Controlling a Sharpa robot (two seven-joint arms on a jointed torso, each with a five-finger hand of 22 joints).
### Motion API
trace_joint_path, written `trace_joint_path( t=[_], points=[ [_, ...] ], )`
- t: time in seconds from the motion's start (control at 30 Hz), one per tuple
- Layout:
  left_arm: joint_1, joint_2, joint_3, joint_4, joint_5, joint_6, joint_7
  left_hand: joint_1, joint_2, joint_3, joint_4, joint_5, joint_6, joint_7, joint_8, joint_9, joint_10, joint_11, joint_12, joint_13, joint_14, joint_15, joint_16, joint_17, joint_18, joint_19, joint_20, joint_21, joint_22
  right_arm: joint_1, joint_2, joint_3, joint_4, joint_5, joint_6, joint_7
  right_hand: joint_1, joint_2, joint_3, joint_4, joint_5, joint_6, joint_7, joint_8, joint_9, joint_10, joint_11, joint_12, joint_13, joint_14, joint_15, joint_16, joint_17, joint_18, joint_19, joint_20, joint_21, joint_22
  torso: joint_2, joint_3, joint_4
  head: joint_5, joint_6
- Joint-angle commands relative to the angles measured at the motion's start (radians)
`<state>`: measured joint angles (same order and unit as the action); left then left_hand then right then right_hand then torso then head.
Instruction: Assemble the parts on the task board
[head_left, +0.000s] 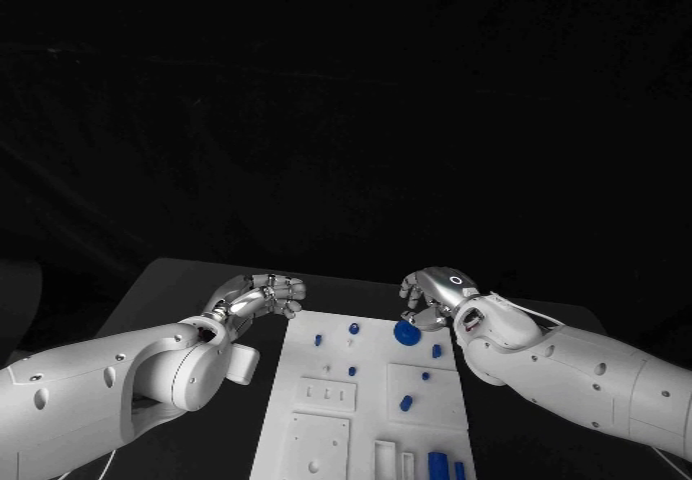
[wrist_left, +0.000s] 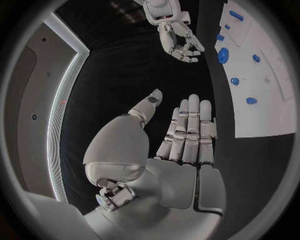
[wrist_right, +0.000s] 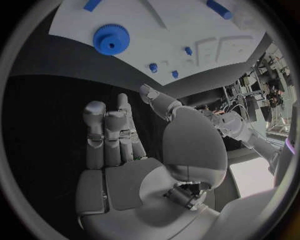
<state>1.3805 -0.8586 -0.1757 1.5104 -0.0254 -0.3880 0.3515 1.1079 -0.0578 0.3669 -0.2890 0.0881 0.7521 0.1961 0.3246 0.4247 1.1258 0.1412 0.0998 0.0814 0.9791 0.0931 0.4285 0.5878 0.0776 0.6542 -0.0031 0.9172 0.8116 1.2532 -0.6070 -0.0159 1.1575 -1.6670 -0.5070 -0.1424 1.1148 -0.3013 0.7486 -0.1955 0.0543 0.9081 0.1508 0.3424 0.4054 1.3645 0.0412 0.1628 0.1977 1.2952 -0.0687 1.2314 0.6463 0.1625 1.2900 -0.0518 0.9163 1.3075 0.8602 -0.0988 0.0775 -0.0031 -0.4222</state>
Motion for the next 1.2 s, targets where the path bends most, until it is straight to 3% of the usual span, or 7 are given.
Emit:
trace_joint_path(
  t=[0.03, 0.2, 0.23, 0.27, 0.4, 0.87, 1.2],
  points=[
    [0.001, 0.003, 0.000, -0.003, -0.016, 0.028, 0.012, -0.003, 0.003, -0.005, 0.000, 0.004, 0.010, 0.000, 0.002, -0.001, 0.007, 0.000, 0.004, 0.001, 0.005, 0.004, -0.006, 0.002, 0.011, -0.009, 0.001, -0.005, 0.000, -0.003, -0.003, -0.001, -0.035, 0.125, 0.079, 0.071, -0.006, 0.004, -0.029, -0.005, -0.002, -0.003, -0.015, -0.006, -0.001, 0.056, -0.017, 0.059, 0.067, -0.001, -0.021, 0.008, 0.004, 0.099, 0.001, -0.008, 0.007, 0.010, -0.008, 0.0141, -0.0136, 0.003, -0.004],
    [0.000, 0.004, 0.000, -0.008, -0.020, 0.031, 0.014, -0.003, 0.003, -0.005, 0.000, 0.004, 0.010, -0.001, 0.003, -0.001, 0.008, 0.000, 0.004, 0.001, 0.005, 0.004, -0.006, 0.002, 0.011, -0.010, 0.001, -0.005, 0.000, -0.015, 0.003, -0.001, -0.078, 0.176, 0.100, 0.086, -0.013, 0.010, -0.089, -0.010, 0.023, -0.009, -0.033, -0.014, -0.002, 0.079, -0.040, 0.340, 0.389, 0.012, -0.042, 0.031, 0.019, 0.099, 0.017, -0.015, 0.015, 0.011, -0.008, 0.0217, -0.0162, 0.001, -0.005],
    [0.000, 0.004, -0.001, -0.008, -0.020, 0.031, 0.015, -0.003, 0.003, -0.005, 0.000, 0.004, 0.010, -0.001, 0.003, -0.001, 0.008, 0.000, 0.004, 0.001, 0.005, 0.004, -0.006, 0.002, 0.011, -0.010, 0.001, -0.005, 0.000, -0.017, 0.006, -0.001, -0.086, 0.180, 0.104, 0.088, -0.016, -0.002, -0.101, -0.014, 0.035, -0.008, -0.032, -0.018, -0.004, -0.086, -0.041, 0.520, 0.593, -0.003, -0.023, 0.045, 0.037, 0.099, 0.015, -0.018, 0.022, 0.015, -0.008, 0.0235, -0.0167, 0.001, -0.005],
    [0.000, 0.005, -0.001, -0.009, -0.020, 0.031, 0.015, -0.002, 0.002, -0.006, 0.000, 0.004, 0.010, -0.001, 0.002, -0.002, 0.006, 0.000, 0.002, 0.000, 0.005, 0.004, -0.007, 0.002, 0.011, -0.010, 0.001, -0.005, 0.000, -0.021, 0.012, -0.001, -0.097, 0.182, 0.107, 0.091, -0.012, 0.020, -0.095, -0.010, 0.037, -0.007, -0.033, -0.019, -0.005, -0.085, -0.034, 0.576, 0.641, 0.002, -0.033, 0.053, 0.043, 0.099, 0.017, -0.019, 0.025, 0.017, -0.008, 0.0238, -0.0167, 0.002, -0.005],
    [-0.002, 0.009, -0.002, -0.014, -0.021, 0.032, 0.015, -0.001, 0.002, -0.006, -0.001, 0.004, 0.010, -0.001, 0.001, -0.003, 0.000, 0.001, -0.003, -0.002, 0.005, 0.005, -0.009, 0.005, 0.011, -0.010, 0.001, -0.005, 0.000, -0.036, 0.037, -0.001, -0.146, 0.202, 0.121, 0.099, -0.020, 0.030, -0.105, -0.015, 0.071, -0.008, -0.021, -0.029, -0.010, -0.194, -0.027, 0.871, 0.914, -0.011, -0.030, 0.102, 0.104, 0.099, 0.014, -0.031, 0.069, 0.024, -0.007, 0.0274, -0.0158, 0.003, -0.010],
    [-0.008, 0.014, -0.002, -0.014, -0.029, 0.037, 0.014, 0.000, 0.001, -0.007, 0.000, 0.004, 0.009, -0.001, -0.001, -0.004, -0.006, 0.001, -0.010, -0.005, 0.005, 0.005, -0.012, 0.007, 0.011, -0.011, 0.001, -0.005, -0.001, -0.075, 0.104, 0.000, -0.228, 0.213, 0.136, 0.108, -0.046, 0.050, -0.132, -0.022, 0.108, -0.043, -0.008, -0.050, -0.018, -0.174, -0.013, 1.005, 1.015, -0.016, -0.014, 0.127, 0.157, 0.099, 0.008, -0.042, 0.116, 0.023, 0.003, 0.0391, -0.0098, -0.002, -0.021],
    [-0.007, 0.007, -0.002, -0.008, -0.035, 0.037, 0.013, -0.001, 0.000, -0.008, 0.000, 0.003, 0.008, -0.001, -0.002, -0.005, -0.008, 0.001, -0.012, -0.006, 0.005, 0.005, -0.014, 0.008, 0.010, -0.012, 0.002, -0.005, -0.001, -0.073, 0.111, 0.000, -0.249, 0.190, 0.112, 0.088, -0.040, 0.060, -0.128, -0.026, 0.098, -0.064, -0.001, -0.061, -0.021, -0.174, -0.007, 1.016, 1.022, -0.017, -0.008, 0.129, 0.169, 0.099, 0.006, -0.045, 0.125, 0.022, 0.008, 0.0383, -0.0077, -0.003, -0.026]
  ],
)
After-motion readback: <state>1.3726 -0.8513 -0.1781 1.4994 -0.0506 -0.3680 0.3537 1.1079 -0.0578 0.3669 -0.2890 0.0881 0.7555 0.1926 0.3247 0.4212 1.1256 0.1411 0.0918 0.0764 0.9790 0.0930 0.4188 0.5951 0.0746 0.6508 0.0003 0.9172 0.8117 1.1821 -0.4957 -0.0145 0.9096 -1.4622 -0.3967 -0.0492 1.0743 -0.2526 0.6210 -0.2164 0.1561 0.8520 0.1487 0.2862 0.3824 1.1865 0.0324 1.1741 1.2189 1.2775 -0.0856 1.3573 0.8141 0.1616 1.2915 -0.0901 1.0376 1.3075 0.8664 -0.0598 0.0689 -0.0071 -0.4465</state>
